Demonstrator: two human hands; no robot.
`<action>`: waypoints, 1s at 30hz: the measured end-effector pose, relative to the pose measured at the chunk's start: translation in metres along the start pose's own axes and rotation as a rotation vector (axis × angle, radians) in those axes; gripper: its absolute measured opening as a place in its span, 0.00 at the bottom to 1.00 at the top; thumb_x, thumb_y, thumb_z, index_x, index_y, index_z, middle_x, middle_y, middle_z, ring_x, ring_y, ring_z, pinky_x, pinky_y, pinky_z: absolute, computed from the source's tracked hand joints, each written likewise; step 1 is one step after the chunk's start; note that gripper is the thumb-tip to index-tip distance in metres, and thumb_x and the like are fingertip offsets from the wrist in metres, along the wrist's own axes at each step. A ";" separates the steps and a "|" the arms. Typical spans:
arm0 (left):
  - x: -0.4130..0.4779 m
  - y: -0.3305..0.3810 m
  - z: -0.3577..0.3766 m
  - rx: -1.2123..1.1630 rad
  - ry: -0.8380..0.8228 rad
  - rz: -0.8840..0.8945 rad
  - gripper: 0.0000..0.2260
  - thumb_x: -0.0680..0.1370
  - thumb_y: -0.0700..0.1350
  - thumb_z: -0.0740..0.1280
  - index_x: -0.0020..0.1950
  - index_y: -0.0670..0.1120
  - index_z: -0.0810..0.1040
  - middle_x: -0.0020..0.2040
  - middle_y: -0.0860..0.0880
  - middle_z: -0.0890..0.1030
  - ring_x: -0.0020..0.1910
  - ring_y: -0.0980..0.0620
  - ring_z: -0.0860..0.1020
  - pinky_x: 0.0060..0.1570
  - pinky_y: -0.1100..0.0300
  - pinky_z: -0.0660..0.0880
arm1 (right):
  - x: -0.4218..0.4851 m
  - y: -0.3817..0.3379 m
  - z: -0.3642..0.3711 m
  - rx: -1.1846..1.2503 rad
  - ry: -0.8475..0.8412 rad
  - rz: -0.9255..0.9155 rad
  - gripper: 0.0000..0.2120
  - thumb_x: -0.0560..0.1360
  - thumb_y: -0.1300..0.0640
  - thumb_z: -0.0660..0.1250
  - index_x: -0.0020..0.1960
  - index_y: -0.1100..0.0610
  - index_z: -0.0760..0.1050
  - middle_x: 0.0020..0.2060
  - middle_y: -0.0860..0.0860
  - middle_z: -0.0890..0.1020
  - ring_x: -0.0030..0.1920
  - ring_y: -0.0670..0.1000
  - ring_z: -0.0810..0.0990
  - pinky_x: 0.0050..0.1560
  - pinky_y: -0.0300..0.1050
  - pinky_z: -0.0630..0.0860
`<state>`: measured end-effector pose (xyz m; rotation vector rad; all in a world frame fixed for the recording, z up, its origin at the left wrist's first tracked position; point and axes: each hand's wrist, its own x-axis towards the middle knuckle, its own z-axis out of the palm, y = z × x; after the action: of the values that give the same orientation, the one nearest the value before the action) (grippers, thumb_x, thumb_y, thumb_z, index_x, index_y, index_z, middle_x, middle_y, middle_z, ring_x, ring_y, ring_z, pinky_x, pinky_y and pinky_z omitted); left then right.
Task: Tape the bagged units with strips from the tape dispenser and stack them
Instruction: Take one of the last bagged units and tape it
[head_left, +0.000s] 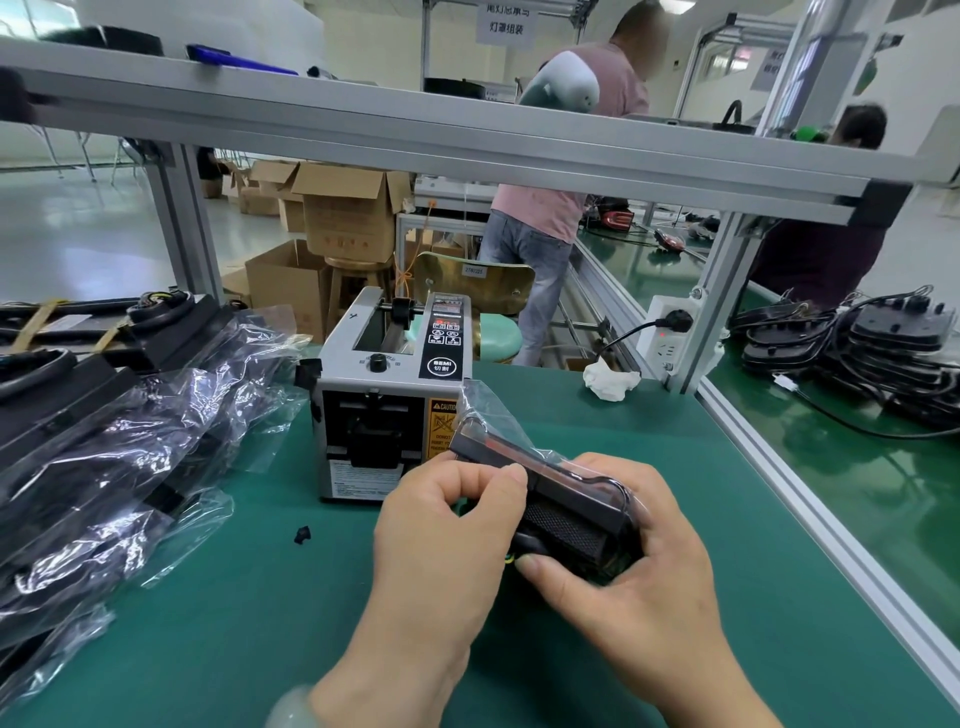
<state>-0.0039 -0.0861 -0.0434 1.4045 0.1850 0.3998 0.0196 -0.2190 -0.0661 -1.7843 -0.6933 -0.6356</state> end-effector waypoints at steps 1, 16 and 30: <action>0.000 0.000 0.000 0.004 0.001 0.002 0.09 0.72 0.44 0.73 0.31 0.46 0.81 0.40 0.45 0.83 0.39 0.51 0.78 0.48 0.53 0.76 | 0.000 0.000 0.000 -0.003 0.000 -0.003 0.28 0.57 0.59 0.79 0.54 0.45 0.73 0.51 0.41 0.79 0.50 0.45 0.80 0.50 0.30 0.72; 0.008 -0.003 -0.004 0.159 0.020 0.014 0.16 0.58 0.57 0.74 0.35 0.46 0.79 0.38 0.47 0.82 0.35 0.54 0.77 0.36 0.60 0.73 | 0.002 -0.005 -0.001 0.028 0.004 0.014 0.27 0.56 0.61 0.78 0.51 0.46 0.74 0.49 0.39 0.80 0.48 0.41 0.80 0.47 0.26 0.71; 0.026 -0.004 -0.016 0.104 -0.128 0.085 0.24 0.66 0.51 0.76 0.57 0.64 0.71 0.54 0.62 0.79 0.53 0.67 0.77 0.50 0.72 0.72 | 0.001 -0.004 -0.005 0.057 -0.008 0.072 0.27 0.55 0.61 0.78 0.50 0.44 0.75 0.47 0.39 0.81 0.46 0.40 0.81 0.45 0.25 0.71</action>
<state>0.0143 -0.0617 -0.0468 1.5390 0.0424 0.3728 0.0172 -0.2221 -0.0609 -1.7521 -0.6437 -0.5549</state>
